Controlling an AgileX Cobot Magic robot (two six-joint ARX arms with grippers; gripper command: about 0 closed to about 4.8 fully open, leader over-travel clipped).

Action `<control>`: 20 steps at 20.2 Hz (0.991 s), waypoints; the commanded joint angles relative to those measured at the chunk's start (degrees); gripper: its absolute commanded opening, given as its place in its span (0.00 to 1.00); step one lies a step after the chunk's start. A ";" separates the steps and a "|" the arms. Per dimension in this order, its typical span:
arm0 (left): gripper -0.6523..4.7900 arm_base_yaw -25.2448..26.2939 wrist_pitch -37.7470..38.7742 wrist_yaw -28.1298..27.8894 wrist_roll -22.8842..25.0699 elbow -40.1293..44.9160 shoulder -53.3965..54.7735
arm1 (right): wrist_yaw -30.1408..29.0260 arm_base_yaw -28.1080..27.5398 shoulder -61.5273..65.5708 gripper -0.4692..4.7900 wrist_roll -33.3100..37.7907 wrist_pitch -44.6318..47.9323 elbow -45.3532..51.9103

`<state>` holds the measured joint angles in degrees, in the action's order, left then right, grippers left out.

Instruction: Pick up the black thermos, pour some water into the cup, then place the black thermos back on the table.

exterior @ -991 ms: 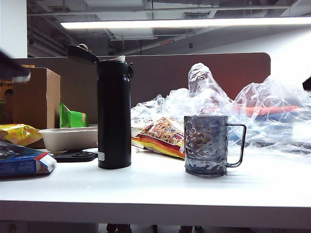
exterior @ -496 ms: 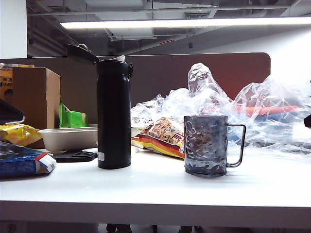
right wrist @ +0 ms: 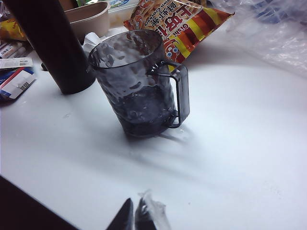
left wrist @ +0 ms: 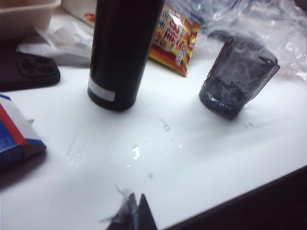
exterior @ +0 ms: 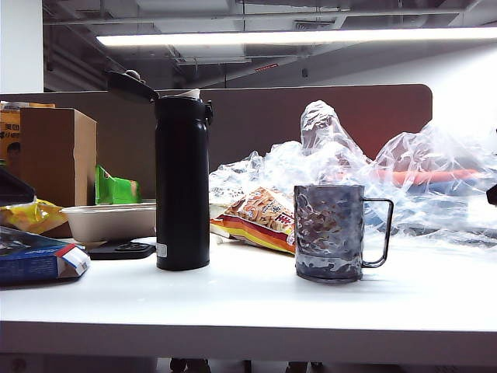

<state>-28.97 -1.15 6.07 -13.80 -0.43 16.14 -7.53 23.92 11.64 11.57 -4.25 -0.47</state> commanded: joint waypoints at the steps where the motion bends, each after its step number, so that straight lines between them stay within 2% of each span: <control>1: 0.11 0.13 -0.39 0.22 -0.11 -0.07 0.07 | -0.04 0.02 -0.24 0.14 0.22 0.66 0.28; 8: 0.11 0.35 0.59 0.39 -0.11 -0.07 -1.70 | -0.61 -0.57 -5.57 0.14 0.22 -1.27 0.28; 10: 0.11 2.21 1.18 1.33 -0.11 -0.09 -4.20 | -1.62 -2.23 -8.52 0.14 0.22 -1.25 0.28; 14: 0.11 10.34 1.09 5.20 -0.11 -0.09 -7.82 | -2.05 -8.09 -11.56 0.14 0.22 -0.04 0.24; 20: 0.11 25.07 1.55 5.16 -0.11 -0.09 -13.55 | -1.38 -17.77 -11.54 0.14 0.22 0.15 0.22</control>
<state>-5.80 0.71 11.09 -13.82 -0.43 3.70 -9.04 7.49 0.12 11.60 -4.93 -0.47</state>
